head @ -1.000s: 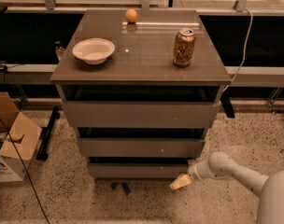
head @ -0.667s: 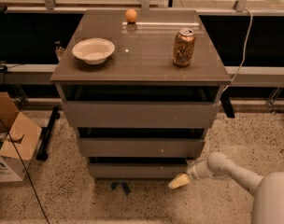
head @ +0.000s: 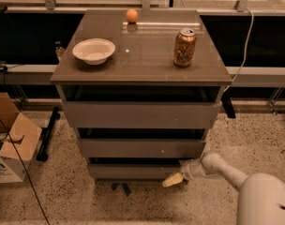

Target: Open bottom drawer

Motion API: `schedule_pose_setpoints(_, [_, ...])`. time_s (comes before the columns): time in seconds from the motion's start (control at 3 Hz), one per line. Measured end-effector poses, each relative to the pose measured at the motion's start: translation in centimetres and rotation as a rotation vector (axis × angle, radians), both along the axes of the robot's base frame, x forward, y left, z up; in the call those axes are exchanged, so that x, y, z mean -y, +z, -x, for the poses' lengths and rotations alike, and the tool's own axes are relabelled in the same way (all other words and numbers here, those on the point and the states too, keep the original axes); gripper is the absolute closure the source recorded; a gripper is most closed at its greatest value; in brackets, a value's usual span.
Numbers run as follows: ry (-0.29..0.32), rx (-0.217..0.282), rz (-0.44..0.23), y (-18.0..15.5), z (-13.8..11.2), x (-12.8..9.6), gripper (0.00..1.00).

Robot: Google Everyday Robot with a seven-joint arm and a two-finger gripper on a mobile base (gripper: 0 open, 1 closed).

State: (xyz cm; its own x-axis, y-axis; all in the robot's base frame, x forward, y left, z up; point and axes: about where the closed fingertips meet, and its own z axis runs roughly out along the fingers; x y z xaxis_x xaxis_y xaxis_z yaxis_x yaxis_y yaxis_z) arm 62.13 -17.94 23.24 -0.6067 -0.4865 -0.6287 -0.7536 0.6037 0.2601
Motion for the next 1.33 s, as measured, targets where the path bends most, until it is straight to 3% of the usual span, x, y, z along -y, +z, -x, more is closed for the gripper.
schedule_pose_setpoints(0.33, [-0.002, -0.024, -0.033, -1.42, -0.68, -1.11, 0.00])
schedule_pose_setpoints(1.0, [-0.011, -0.049, -0.048, -1.90, -0.26, -1.14, 0.50])
schedule_pose_setpoints(1.33, [-0.011, -0.049, -0.048, -1.38, -0.26, -1.14, 0.81])
